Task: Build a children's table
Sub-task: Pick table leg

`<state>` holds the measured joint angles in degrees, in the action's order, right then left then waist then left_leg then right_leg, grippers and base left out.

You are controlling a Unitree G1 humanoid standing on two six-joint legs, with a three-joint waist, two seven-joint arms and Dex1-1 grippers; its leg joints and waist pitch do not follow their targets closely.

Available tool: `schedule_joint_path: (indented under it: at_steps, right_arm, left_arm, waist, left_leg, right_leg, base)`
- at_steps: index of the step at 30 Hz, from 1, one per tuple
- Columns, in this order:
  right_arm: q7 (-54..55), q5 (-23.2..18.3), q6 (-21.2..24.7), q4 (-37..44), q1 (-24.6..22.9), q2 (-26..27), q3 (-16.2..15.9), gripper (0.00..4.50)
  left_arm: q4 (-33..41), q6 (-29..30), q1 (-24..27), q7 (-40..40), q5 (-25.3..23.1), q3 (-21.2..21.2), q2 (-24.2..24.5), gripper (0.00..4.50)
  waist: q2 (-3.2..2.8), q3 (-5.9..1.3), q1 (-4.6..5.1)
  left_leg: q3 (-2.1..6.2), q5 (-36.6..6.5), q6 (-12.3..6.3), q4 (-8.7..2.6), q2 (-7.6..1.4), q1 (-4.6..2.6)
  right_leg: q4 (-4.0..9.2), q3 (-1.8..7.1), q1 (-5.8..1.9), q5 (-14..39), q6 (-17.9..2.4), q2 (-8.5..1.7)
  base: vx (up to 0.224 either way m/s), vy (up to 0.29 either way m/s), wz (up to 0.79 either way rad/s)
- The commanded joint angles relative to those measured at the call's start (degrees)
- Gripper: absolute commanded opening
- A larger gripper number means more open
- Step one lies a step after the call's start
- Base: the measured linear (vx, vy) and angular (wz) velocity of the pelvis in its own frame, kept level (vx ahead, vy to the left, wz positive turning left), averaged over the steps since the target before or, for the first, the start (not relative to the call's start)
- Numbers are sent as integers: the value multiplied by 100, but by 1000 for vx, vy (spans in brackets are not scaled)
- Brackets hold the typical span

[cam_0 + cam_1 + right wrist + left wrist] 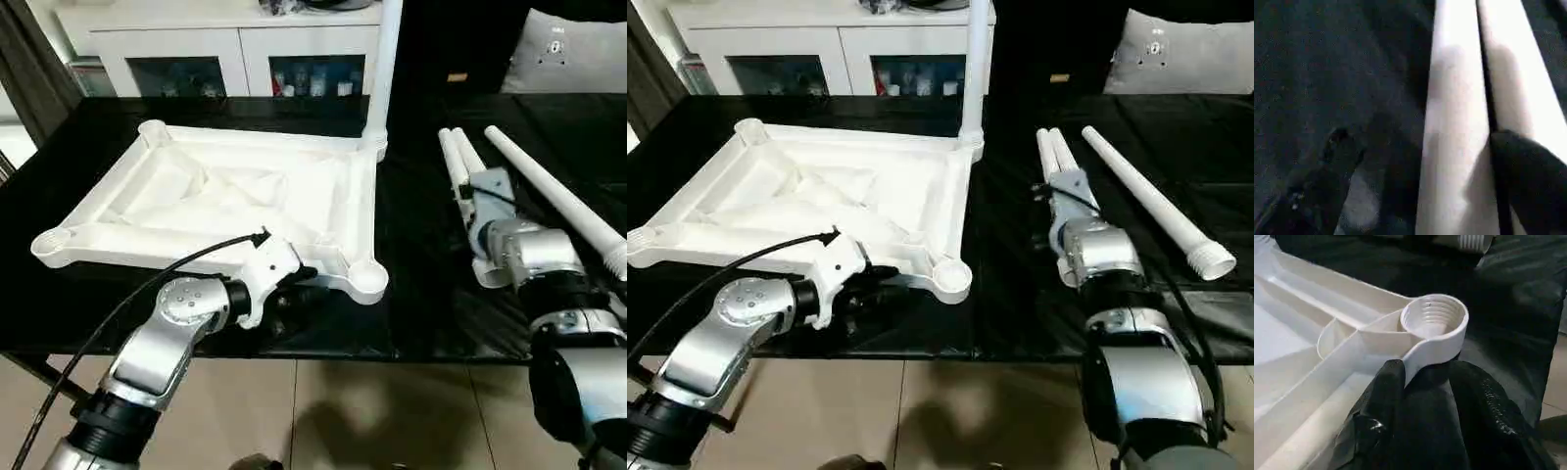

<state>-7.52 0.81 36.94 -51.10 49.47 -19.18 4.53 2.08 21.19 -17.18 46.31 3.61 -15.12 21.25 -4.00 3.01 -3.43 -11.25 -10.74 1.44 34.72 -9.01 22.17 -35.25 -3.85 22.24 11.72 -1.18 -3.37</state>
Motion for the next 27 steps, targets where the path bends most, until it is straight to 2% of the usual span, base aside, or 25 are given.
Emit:
schedule_joint_path:
  at_steps: [1,3,4,8,10,12,15,18,21,27]
  right_arm:
    - [-71,-63,98,-171,99,41,55,450]
    - [-196,-134,134,-292,160,69,87,450]
    - [-347,-188,198,-389,213,100,95,432]
    - [-749,-229,420,-456,248,151,-39,403]
    - [-859,-236,495,-477,243,165,-82,376]
    - [-941,-250,584,-527,242,186,-108,366]
    - [-1125,-202,734,-634,253,187,-219,333]
    - [-1288,-160,854,-721,284,163,-258,313]
    - [-1340,-135,914,-711,281,156,-285,279]
    - [-1379,-150,953,-739,265,132,-284,235]
  left_arm:
    - [136,67,63,-49,-56,-48,27,208]
    - [218,137,100,-47,-37,-75,64,221]
    - [271,186,122,-38,-36,-95,102,248]
    - [282,213,99,-8,-45,-106,133,255]
    - [301,230,94,-2,-36,-108,133,292]
    - [333,260,90,3,-17,-117,130,293]
    - [382,316,90,28,14,-151,165,338]
    - [387,364,55,62,51,-161,200,344]
    - [369,371,28,60,51,-152,197,361]
    - [327,396,-31,-47,83,-78,104,361]
  waist:
    - [75,-396,-6]
    - [85,-395,-10]
    - [67,-400,-14]
    - [64,-392,-2]
    - [64,-385,-3]
    - [59,-384,-8]
    - [59,-382,-8]
    - [75,-379,-4]
    - [64,-382,-5]
    - [62,-393,-4]
  left_leg:
    - [196,-656,-250,-344,-419,-120]
    - [194,-640,-267,-342,-419,-113]
    - [196,-617,-279,-337,-418,-109]
    - [194,-689,-281,-338,-418,-108]
    - [197,-762,-258,-345,-423,-109]
    - [198,-826,-214,-350,-427,-123]
    - [208,-927,-126,-364,-434,-134]
    - [208,-1002,-85,-370,-431,-133]
    - [211,-1047,-49,-371,-433,-141]
    - [210,-990,-49,-363,-428,-133]
  right_leg:
    - [351,310,-258,536,-1416,-529]
    - [354,310,-260,532,-1427,-535]
    - [339,306,-262,511,-1427,-532]
    - [354,297,-254,577,-1432,-521]
    - [357,296,-253,645,-1435,-517]
    - [366,299,-246,739,-1426,-524]
    - [364,297,-239,796,-1419,-517]
    - [369,301,-244,819,-1420,-525]
    - [371,304,-240,836,-1408,-530]
    - [362,302,-251,681,-1434,-527]
  base:
    - [0,0,0]
    - [0,0,0]
    - [0,0,0]
    - [0,0,0]
    - [0,0,0]
    - [0,0,0]
    - [0,0,0]
    - [0,0,0]
    - [0,0,0]
    - [0,0,0]
